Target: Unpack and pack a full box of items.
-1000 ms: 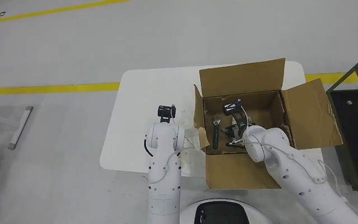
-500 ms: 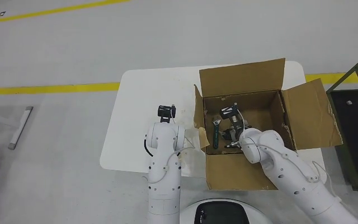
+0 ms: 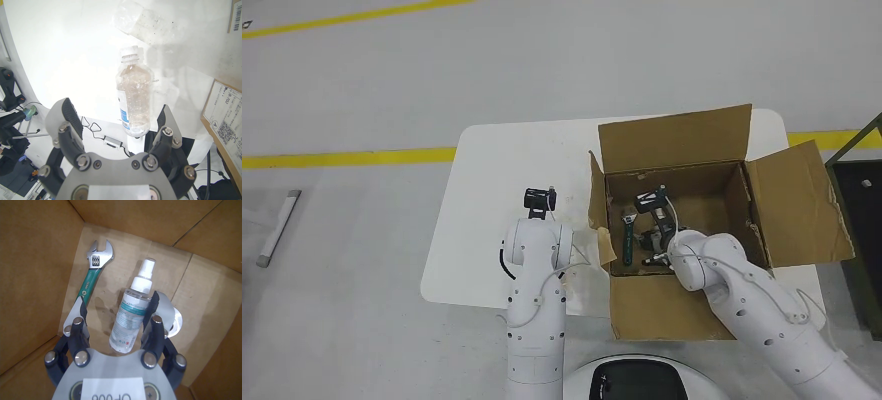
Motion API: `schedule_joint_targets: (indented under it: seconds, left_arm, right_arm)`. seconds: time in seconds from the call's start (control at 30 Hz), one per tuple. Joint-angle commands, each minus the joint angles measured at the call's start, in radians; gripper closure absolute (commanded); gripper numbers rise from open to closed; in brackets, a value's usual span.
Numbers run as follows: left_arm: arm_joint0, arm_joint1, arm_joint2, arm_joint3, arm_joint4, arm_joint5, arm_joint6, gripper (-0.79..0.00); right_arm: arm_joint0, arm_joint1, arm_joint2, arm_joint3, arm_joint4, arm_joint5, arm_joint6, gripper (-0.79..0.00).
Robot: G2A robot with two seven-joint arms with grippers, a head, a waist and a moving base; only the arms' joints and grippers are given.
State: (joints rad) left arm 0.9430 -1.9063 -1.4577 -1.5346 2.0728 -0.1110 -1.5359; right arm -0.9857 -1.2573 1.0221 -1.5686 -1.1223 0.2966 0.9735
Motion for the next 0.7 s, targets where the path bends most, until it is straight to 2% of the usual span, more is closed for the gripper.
schedule_joint_targets:
  seconds: [0.0, 0.33, 0.43, 0.6, 0.67]
  left_arm:
    - [0.0, 0.0, 0.0, 0.0, 0.0, 0.0, 0.0, -0.785]
    - [0.0, 0.0, 0.0, 0.0, 0.0, 0.0, 0.0, -0.785]
    - [0.0, 0.0, 0.0, 0.0, 0.0, 0.0, 0.0, -0.785]
    - [0.0, 0.0, 0.0, 0.0, 0.0, 0.0, 0.0, -0.785]
    - [0.0, 0.0, 0.0, 0.0, 0.0, 0.0, 0.0, -0.785]
  right_arm:
    - [-0.001, -0.002, 0.001, 0.004, 0.001, 0.0, -0.001, -0.64]
    - [0.002, -0.012, -0.001, 0.029, 0.004, -0.005, -0.001, -0.616]
    - [0.004, -0.014, 0.001, 0.036, 0.004, -0.009, 0.003, -0.542]
    - [0.006, -0.018, 0.003, 0.043, 0.005, -0.014, 0.006, -0.523]
    - [0.006, -0.02, 0.004, 0.046, 0.005, -0.016, 0.007, -0.413]
